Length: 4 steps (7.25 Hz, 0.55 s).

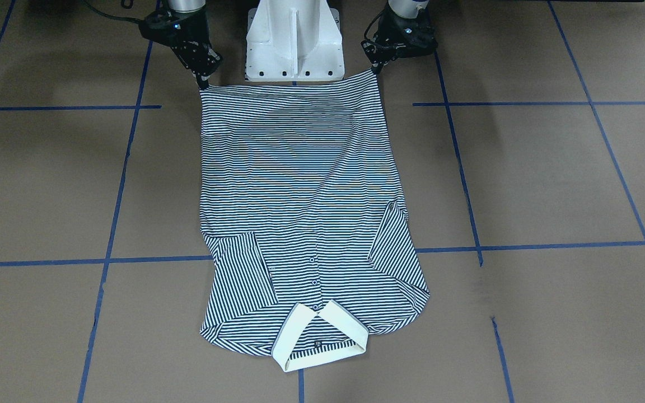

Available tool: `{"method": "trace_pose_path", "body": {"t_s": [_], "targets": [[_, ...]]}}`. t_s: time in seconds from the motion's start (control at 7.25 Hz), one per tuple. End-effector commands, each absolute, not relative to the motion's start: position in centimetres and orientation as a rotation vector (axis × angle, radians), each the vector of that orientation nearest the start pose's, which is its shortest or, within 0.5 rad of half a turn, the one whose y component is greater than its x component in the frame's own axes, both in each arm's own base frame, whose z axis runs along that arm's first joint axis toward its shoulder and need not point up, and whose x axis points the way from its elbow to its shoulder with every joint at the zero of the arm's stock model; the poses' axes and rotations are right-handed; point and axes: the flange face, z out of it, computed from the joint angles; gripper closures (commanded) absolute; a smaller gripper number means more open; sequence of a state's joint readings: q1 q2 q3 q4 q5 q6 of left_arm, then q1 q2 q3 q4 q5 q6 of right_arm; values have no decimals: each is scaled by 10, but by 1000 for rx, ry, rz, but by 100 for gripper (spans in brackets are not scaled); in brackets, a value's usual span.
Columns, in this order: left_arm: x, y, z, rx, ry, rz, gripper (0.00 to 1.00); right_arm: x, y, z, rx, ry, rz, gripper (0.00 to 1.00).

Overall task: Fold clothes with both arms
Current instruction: 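Lift the hem with both grippers and fold it toward the collar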

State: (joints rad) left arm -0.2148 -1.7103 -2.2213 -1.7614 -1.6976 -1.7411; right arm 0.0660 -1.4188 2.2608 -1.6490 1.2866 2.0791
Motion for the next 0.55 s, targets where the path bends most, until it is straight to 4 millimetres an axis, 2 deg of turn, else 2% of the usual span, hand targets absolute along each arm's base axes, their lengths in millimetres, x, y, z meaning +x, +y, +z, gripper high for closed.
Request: {"method": "trace_pose_path", "body": {"t_s": [0.0,0.14,0.28,0.41], "targets": [[408,-326,276,130,970,-275,100,-439,-290,266,237,-812,615,100],[422,-384,281,189,932,-299,100,-470,-352,258,243,-769,622,100],[434,-436,283,231,891,-318,100,-483,-411,264,287,-697,626,100],[429,-481,288,272,859,-336,100,-486,-472,288,284,-688,647,100]]}}
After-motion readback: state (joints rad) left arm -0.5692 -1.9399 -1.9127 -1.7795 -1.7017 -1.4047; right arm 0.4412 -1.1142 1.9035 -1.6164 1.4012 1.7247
